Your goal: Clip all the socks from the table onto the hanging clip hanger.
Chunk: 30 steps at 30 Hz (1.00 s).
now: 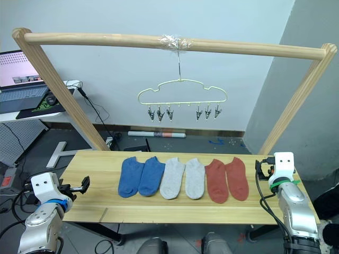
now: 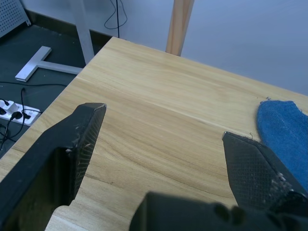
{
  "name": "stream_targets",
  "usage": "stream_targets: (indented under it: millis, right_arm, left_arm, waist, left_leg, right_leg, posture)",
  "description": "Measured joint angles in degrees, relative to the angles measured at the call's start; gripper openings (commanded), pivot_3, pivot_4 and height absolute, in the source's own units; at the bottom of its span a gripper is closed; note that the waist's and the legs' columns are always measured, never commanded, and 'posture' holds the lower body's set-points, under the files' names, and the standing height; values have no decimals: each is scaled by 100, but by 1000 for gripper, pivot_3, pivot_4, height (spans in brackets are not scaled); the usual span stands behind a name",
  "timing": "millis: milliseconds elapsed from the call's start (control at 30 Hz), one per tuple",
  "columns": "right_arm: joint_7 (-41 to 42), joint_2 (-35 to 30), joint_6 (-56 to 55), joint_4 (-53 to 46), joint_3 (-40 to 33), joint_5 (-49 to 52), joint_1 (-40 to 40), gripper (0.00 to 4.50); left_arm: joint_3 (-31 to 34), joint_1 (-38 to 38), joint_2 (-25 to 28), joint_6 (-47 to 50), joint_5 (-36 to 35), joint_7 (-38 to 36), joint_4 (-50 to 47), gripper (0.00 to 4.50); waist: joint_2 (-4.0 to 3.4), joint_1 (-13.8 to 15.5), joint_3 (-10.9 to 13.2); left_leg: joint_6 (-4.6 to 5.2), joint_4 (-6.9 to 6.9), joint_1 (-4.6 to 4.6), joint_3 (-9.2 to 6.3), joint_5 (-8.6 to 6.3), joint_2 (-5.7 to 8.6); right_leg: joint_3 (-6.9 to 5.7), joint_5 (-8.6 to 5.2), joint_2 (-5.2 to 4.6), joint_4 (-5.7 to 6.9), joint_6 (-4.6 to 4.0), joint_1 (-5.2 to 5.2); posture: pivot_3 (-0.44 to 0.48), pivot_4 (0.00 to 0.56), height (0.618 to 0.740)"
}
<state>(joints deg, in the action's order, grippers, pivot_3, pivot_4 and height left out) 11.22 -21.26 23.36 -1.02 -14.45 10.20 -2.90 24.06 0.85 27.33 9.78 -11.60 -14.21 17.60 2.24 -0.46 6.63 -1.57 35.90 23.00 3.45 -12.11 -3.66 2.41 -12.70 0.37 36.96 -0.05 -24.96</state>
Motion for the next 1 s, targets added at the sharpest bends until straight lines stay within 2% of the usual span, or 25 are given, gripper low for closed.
stream_targets:
  millis: [533, 700, 1000]
  right_arm:
    - [-40, -7, 8, 0, 0, -2, -104, 4500]
    - [-116, 50, 215, -34, -26, 59, -277, 4500]
    - [325, -167, 271, -565, 272, 53, -358, 4500]
  left_arm:
    - [154, 7, 74, 3, -101, -3, -31, 4461]
    - [162, 270, 158, 234, -159, -102, -849, 4461]
    - [302, 454, 173, 1067, -956, -547, -2433, 4461]
  waist:
    - [4, 4, 22]
    - [7, 1, 80]
    - [2, 15, 307]
  left_leg:
    - [0, -1, 0, -1, 0, -3]
    - [0, -1, 0, -1, 0, -8]
    - [1, -4, 11, -2, 0, -3]
  right_leg:
    - [1, 0, -1, 0, 0, -2]
    - [7, 0, -5, 0, 0, -4]
    - [5, -2, -18, 0, 1, -13]
  posture:
    - [60, 136, 740]
    - [53, 161, 740]
    - [35, 198, 740]
